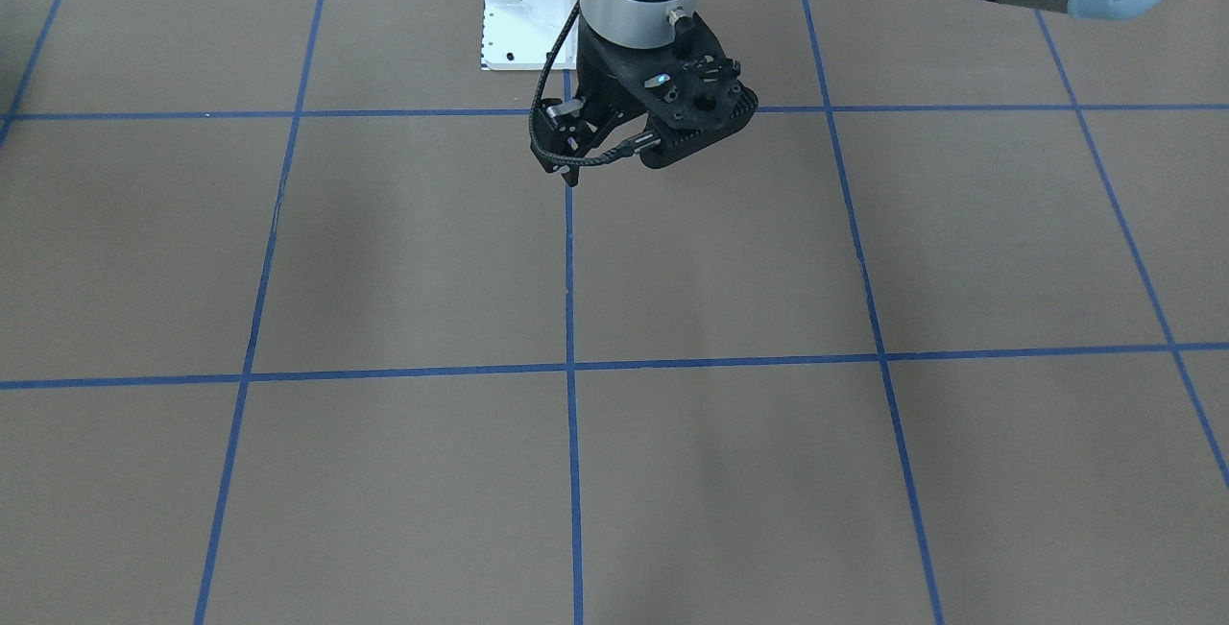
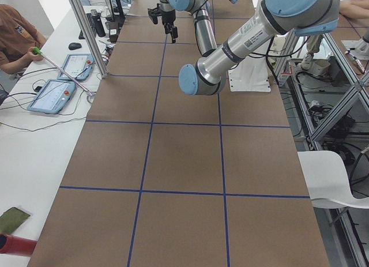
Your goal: Left arm hands cup to right arm to dump lemon
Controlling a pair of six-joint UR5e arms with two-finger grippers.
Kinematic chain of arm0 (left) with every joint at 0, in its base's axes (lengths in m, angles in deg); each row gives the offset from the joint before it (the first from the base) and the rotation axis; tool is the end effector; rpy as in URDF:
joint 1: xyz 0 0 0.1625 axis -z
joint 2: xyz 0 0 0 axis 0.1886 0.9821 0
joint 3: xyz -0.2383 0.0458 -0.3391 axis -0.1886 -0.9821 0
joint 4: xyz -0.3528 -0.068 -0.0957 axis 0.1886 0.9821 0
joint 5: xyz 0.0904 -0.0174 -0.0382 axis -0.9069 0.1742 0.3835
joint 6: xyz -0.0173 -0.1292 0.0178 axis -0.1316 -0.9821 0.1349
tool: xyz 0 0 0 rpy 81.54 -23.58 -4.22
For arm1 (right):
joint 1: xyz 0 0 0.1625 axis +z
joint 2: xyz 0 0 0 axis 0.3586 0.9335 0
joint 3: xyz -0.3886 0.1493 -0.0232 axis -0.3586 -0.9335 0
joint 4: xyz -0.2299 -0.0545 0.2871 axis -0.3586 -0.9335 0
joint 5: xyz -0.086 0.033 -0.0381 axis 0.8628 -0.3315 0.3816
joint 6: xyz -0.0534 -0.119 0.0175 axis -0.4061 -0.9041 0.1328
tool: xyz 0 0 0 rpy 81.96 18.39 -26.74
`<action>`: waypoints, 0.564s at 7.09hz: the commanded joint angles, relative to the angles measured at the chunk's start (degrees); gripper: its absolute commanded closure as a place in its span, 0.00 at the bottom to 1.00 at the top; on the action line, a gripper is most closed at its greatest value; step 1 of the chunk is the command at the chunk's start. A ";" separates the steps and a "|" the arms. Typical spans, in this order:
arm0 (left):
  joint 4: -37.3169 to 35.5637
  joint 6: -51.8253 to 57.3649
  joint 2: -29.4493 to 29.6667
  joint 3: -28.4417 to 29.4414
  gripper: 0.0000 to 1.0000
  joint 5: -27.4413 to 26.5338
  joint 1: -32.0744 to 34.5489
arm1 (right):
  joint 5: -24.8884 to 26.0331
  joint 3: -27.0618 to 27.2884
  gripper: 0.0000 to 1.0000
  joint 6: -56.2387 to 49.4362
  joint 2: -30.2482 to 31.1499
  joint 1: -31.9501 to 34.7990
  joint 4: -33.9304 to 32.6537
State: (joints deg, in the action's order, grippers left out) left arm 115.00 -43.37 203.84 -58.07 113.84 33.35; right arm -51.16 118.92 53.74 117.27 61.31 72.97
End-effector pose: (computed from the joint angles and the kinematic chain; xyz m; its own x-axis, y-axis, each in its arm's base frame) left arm 0.4207 -0.4974 0.0803 0.5718 -0.4904 -0.6577 0.3155 0.8715 -0.3755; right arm 0.0279 -0.2389 0.7117 -0.2958 -0.0059 0.9552 -0.8991 0.3394 -0.2763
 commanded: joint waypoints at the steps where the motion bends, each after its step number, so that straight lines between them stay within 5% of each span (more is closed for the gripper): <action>1: 0.25 0.04 -0.63 0.24 0.00 0.28 -0.01 | -0.34 5.59 0.49 -11.24 0.62 0.13 -6.57; 4: 0.16 1.96 -0.71 0.33 0.00 0.46 -0.01 | -3.86 13.63 0.49 -21.38 5.54 0.39 -10.23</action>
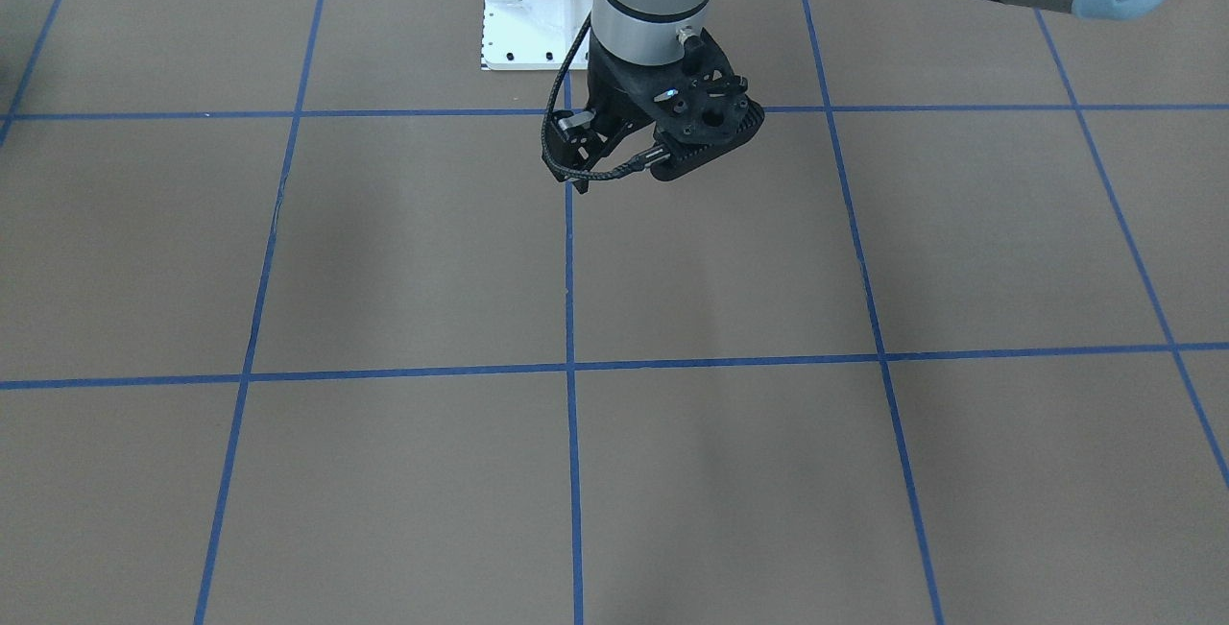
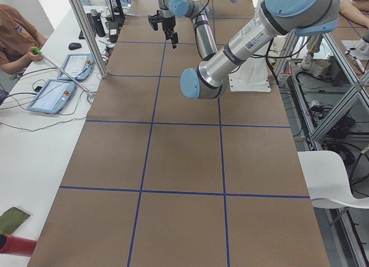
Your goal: Left arm hands cup to right arm to dump lemon
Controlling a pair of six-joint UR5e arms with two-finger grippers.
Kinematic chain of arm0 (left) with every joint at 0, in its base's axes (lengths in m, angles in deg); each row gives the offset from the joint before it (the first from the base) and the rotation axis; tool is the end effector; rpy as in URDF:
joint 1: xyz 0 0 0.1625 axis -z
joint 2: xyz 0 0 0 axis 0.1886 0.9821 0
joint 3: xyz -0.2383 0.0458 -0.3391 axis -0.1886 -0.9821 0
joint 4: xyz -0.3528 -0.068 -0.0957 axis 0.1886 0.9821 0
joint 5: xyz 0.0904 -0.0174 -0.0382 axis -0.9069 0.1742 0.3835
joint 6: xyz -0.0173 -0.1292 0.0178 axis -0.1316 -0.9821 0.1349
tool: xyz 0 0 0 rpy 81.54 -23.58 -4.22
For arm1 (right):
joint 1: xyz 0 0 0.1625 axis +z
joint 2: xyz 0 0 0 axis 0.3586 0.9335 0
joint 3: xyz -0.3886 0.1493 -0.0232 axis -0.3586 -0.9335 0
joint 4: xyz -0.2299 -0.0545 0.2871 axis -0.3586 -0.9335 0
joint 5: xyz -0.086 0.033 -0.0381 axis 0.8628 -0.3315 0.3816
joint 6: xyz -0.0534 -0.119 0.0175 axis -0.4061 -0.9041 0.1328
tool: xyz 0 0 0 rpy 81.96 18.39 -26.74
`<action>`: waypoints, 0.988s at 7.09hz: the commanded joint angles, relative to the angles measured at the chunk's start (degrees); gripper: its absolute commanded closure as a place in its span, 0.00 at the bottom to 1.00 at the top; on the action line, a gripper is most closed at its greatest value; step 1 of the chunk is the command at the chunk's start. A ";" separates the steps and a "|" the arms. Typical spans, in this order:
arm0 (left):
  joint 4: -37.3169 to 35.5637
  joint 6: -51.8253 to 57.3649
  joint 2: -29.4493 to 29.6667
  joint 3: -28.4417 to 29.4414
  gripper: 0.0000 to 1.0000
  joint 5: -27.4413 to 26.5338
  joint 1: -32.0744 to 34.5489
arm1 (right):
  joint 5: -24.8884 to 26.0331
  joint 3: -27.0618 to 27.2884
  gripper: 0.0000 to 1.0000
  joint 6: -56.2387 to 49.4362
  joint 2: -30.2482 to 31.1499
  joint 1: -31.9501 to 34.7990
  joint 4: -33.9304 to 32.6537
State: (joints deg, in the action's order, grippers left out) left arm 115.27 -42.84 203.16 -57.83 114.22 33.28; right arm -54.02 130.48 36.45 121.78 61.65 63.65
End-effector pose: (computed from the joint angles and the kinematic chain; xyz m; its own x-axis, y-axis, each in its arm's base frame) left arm 0.4232 -0.4977 0.0882 0.5803 -0.4868 -0.6529 0.3071 0.8733 -0.3782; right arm 0.0171 -0.2417 0.6739 0.0139 -0.0848 0.9963 -0.9303 0.3641 0.0440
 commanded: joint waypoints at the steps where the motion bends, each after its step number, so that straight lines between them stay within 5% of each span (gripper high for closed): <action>1: -0.02 2.06 -0.13 0.17 0.00 0.08 0.06 | -1.00 5.92 0.49 -9.60 1.03 0.06 -5.53; 4: 1.30 2.85 -2.41 -0.27 0.00 0.08 0.15 | -0.74 24.79 0.49 -14.83 0.95 0.06 -26.50; 7: 2.00 6.79 -2.50 0.17 0.00 0.08 0.85 | -0.91 29.07 0.50 -22.48 -8.33 -0.29 -41.56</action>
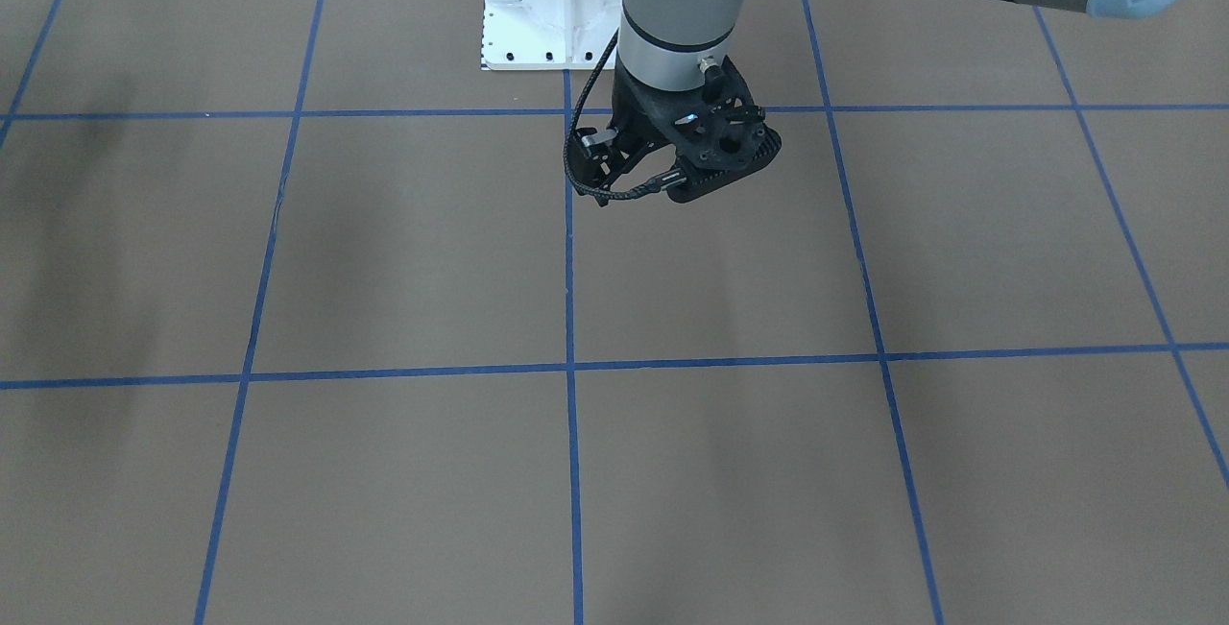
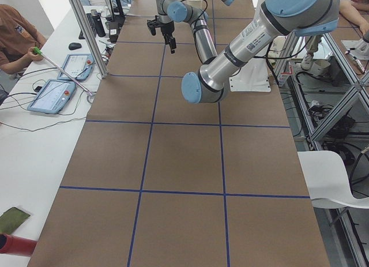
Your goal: Left arm hands cup to right arm to dump lemon
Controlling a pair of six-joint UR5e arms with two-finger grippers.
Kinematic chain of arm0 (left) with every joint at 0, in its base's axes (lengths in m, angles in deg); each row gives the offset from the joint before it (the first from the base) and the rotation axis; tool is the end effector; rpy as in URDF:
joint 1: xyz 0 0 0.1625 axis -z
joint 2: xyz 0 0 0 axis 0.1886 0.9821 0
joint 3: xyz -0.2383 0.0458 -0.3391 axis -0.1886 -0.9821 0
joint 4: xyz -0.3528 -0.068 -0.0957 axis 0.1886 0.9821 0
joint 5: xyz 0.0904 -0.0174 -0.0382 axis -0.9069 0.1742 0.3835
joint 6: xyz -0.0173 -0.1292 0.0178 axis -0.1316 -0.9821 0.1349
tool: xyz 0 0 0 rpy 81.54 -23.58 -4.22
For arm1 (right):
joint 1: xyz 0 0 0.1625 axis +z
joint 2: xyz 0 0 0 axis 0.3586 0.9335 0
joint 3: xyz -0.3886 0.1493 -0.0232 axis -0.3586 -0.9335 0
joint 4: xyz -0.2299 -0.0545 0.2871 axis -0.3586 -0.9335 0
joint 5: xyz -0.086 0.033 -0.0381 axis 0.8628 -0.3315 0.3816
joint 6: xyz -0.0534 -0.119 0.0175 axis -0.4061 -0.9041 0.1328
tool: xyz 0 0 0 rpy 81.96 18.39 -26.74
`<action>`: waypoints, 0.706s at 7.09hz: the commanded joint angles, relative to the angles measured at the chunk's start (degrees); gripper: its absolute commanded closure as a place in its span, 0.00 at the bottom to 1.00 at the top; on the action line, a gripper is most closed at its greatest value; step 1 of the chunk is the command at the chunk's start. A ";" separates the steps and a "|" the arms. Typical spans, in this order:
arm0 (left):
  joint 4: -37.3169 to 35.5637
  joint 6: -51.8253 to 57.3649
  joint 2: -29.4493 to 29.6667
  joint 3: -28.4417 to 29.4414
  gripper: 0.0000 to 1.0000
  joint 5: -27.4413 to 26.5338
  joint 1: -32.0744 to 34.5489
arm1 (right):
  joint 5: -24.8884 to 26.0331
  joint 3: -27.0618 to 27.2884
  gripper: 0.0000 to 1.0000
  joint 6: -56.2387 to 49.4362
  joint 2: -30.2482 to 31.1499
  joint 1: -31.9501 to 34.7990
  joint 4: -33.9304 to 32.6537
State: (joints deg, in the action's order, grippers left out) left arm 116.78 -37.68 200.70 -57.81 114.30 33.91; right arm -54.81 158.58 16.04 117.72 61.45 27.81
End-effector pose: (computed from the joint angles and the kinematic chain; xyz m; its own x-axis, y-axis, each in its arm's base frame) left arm 0.4202 -0.5046 0.1123 0.6090 -0.4210 -0.6722 0.2666 0.9068 -0.3265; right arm -0.0861 -0.3269 0.5295 0.3792 -0.1750 0.9086 -0.8416 0.3430 0.4173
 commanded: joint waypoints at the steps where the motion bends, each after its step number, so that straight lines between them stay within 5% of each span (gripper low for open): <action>1: 2.06 1.82 -0.04 0.42 0.00 -0.09 -0.22 | -0.22 0.88 0.52 -4.25 -9.53 -0.35 -10.20; 5: 6.72 -2.56 1.36 2.79 0.00 0.00 -0.66 | 1.19 0.09 0.50 -8.58 -29.58 -3.25 -30.93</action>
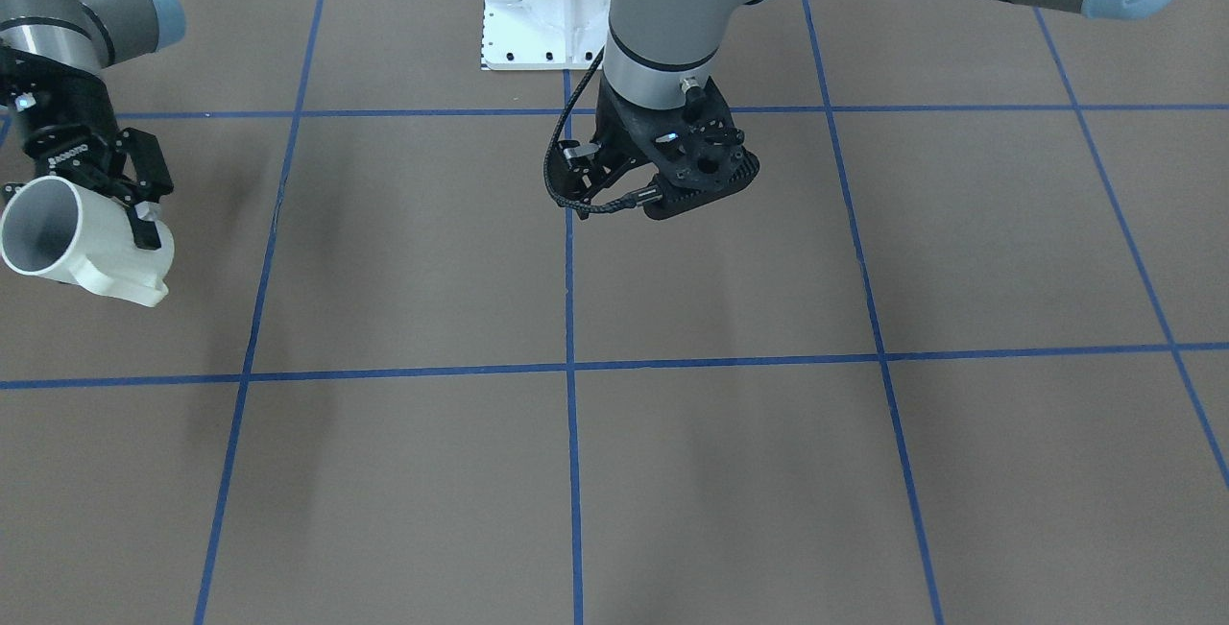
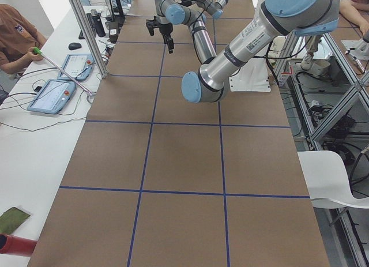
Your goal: Left arm hands cup to right arm to dump lemon
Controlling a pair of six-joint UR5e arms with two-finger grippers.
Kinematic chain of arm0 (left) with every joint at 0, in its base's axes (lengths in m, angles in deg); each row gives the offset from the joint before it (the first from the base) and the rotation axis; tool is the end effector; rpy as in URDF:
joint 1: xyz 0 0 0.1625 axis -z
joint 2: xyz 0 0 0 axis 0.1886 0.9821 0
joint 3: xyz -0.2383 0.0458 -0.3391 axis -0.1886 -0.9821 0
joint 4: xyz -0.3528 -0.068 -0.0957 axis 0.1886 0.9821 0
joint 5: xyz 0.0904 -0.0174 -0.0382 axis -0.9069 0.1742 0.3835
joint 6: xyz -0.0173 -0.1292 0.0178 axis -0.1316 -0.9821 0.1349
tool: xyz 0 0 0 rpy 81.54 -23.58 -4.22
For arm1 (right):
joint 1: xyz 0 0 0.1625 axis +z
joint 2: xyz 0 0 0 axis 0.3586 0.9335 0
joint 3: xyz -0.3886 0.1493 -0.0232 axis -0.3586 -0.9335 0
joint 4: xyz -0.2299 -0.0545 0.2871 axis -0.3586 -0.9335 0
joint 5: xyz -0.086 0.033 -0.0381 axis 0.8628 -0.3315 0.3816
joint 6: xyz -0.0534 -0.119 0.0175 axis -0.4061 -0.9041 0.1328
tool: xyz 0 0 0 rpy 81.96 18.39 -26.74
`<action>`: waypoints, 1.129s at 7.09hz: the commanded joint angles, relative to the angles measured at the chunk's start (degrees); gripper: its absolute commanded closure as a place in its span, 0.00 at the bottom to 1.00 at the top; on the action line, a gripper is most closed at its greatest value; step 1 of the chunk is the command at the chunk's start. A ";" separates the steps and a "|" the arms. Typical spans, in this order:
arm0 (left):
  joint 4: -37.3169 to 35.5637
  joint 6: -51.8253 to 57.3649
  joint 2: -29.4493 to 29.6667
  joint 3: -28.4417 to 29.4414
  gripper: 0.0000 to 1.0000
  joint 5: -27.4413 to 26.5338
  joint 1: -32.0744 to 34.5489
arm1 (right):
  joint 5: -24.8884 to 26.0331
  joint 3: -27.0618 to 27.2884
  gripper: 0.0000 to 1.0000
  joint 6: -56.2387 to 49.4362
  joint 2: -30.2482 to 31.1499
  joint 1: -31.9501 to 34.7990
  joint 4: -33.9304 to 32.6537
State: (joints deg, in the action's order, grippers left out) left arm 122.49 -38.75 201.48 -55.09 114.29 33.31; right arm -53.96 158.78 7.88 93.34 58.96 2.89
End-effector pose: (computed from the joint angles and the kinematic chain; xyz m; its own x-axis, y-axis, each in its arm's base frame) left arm 0.4361 -0.5106 0.1035 0.5760 -0.3999 -0.7130 0.2533 0.9166 -0.3095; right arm -0.2400 -0.4340 0.4202 0.4921 -0.2327 0.8389 -0.7674 0.3390 0.5442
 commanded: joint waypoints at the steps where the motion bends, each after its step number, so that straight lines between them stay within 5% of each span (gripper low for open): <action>1: 1.02 -1.85 2.24 0.33 0.00 -0.08 -0.06 | 2.00 -0.54 0.50 -0.43 -9.33 -2.33 -11.99; 3: 0.94 -1.94 5.57 3.56 0.00 -0.08 -0.06 | 9.19 -1.25 0.53 -4.78 -15.67 -8.03 -20.80; 7: 1.63 -2.03 10.25 8.33 0.09 0.10 0.03 | 17.72 -7.92 0.53 -9.81 -22.19 -15.60 -22.24; 8: 1.55 -2.12 10.34 8.42 0.00 0.10 -0.06 | 18.53 -7.93 0.53 -10.09 -22.81 -16.49 -22.24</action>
State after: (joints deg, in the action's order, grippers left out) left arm 123.90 -40.80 211.57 -46.83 114.40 33.31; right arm -37.16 151.53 -1.24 71.74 44.06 -19.31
